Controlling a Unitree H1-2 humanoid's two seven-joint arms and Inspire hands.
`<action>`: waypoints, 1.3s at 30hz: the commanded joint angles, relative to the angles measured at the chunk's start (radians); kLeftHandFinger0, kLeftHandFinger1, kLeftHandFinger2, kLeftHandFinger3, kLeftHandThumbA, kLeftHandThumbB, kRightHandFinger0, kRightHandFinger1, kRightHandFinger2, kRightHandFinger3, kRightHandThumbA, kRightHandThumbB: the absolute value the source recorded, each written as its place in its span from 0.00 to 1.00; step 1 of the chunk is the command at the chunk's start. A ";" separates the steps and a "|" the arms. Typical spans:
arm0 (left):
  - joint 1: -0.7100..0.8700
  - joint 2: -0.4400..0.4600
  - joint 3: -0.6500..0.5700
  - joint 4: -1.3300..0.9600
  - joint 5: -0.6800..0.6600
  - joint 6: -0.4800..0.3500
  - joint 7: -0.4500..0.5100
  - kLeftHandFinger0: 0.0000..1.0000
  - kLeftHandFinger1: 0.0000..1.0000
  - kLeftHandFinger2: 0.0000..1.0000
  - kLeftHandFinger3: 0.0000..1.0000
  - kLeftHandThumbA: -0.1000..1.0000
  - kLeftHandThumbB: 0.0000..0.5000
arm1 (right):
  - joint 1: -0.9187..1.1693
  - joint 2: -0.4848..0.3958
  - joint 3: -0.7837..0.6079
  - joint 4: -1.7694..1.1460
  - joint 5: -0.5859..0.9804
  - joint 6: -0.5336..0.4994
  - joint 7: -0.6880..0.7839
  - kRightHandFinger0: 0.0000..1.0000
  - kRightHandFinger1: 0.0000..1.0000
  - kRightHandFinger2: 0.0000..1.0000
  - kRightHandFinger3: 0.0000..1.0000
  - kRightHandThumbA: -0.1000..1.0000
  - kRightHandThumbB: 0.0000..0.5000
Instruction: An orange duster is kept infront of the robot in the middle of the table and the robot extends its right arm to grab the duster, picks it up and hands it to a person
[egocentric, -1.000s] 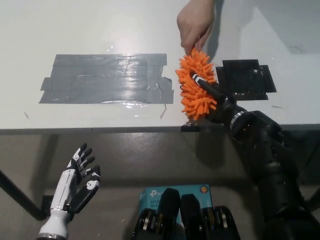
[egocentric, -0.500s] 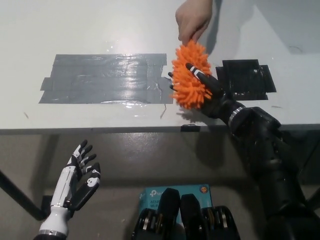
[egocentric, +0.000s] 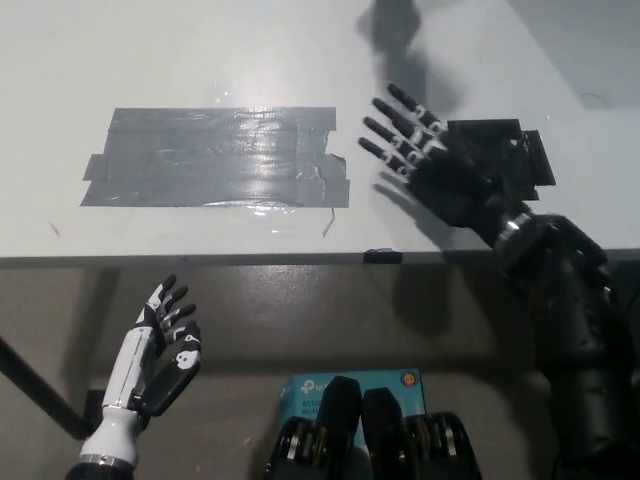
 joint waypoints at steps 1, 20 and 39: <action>-0.035 0.011 -0.002 -0.020 -0.009 -0.019 -0.015 0.79 0.87 0.97 1.00 0.36 0.22 | 0.176 -0.065 0.050 -0.446 0.057 0.010 0.011 1.00 1.00 1.00 1.00 0.91 0.89; 0.047 -0.022 -0.027 0.006 0.015 -0.050 -0.007 0.83 0.92 0.98 1.00 0.70 0.28 | 0.756 0.005 0.061 -0.768 -0.366 -0.538 -0.124 1.00 1.00 1.00 1.00 0.98 0.44; 0.046 0.022 -0.063 -0.001 -0.023 -0.015 -0.105 1.00 1.00 1.00 1.00 1.00 0.56 | 0.719 -0.095 0.231 -0.525 -0.665 -0.670 -0.250 1.00 1.00 1.00 1.00 1.00 0.56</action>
